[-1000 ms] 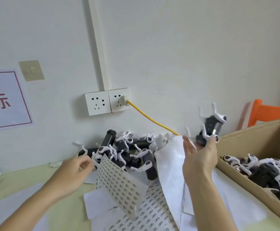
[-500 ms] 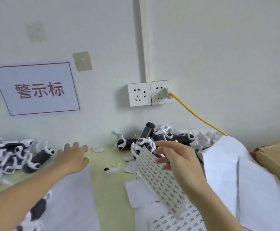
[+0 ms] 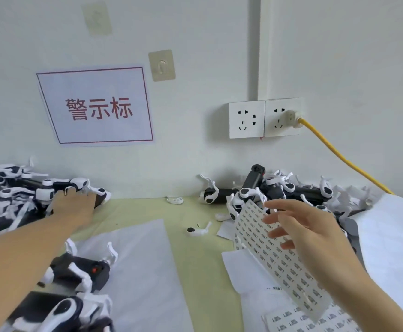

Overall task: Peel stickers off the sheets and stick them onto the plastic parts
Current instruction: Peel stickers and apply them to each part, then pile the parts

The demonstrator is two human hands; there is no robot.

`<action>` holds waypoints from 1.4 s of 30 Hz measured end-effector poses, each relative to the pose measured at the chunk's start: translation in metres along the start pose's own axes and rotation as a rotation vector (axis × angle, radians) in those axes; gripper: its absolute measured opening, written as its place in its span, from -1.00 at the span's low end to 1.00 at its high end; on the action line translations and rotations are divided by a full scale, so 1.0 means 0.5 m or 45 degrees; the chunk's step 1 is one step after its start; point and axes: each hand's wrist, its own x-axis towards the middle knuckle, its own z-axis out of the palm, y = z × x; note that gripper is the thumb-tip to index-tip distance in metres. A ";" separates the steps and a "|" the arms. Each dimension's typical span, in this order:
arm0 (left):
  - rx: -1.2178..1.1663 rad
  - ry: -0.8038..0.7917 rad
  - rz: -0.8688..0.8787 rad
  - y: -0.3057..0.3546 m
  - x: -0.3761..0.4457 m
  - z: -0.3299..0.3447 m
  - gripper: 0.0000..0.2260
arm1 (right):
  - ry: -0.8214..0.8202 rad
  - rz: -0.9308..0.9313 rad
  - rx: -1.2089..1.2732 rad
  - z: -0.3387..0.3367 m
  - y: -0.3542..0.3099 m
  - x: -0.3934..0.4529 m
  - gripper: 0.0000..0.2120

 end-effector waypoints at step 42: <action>-2.177 -0.100 -0.137 0.330 -0.474 -0.217 -0.63 | -0.154 0.140 -0.509 -0.052 0.000 -0.006 -0.85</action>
